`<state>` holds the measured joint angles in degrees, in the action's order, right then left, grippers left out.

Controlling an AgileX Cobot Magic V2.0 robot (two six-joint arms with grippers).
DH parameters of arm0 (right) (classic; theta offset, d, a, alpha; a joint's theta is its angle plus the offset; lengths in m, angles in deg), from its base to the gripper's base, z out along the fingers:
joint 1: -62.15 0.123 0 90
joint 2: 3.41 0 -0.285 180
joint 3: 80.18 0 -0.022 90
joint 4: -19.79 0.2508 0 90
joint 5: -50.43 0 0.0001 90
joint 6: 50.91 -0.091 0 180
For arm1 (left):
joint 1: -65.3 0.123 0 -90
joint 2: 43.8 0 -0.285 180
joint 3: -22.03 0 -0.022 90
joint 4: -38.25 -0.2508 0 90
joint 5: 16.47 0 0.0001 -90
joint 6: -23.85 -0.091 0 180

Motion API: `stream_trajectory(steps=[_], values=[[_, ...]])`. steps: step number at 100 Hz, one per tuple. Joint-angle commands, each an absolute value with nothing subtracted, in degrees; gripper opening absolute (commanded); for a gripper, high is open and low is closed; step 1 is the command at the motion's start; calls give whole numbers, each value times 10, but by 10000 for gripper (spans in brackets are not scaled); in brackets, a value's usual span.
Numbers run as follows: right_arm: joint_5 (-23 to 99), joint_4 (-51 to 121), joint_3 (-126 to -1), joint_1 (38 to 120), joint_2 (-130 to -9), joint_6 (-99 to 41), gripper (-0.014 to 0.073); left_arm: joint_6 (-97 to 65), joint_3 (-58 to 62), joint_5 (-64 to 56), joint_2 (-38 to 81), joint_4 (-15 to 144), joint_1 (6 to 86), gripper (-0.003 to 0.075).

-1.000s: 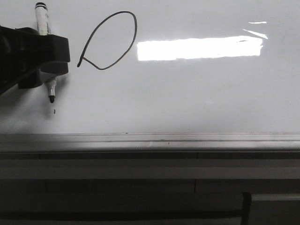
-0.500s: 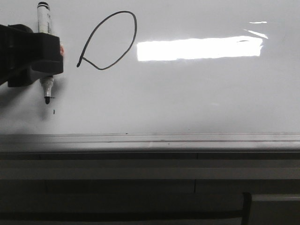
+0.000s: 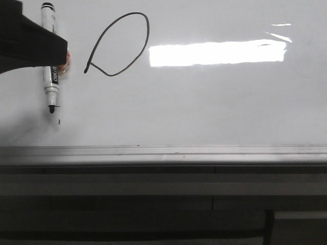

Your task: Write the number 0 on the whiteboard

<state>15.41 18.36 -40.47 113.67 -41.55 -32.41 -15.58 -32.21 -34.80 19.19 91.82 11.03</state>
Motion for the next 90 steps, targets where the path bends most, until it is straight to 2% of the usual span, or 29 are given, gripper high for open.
stream_trajectory(steps=[1, 16, 29, 41, 90], values=[[194, 177, -392, 1135, -371, -350, -57, -202, -309, -344, 168, 904, 110, -20], [192, 167, -326, 1135, -278, -350, -57, -235, -324, -342, 134, 904, 110, -20], [194, 152, -263, 1135, -196, -427, -57, -235, -354, -334, 85, 895, 110, -20], [249, 144, -241, 1135, -137, -426, -57, -235, -372, -334, 40, 884, 110, -20], [272, 144, -239, 1135, -114, -426, -57, -233, -377, -333, 22, 900, 110, -20]])
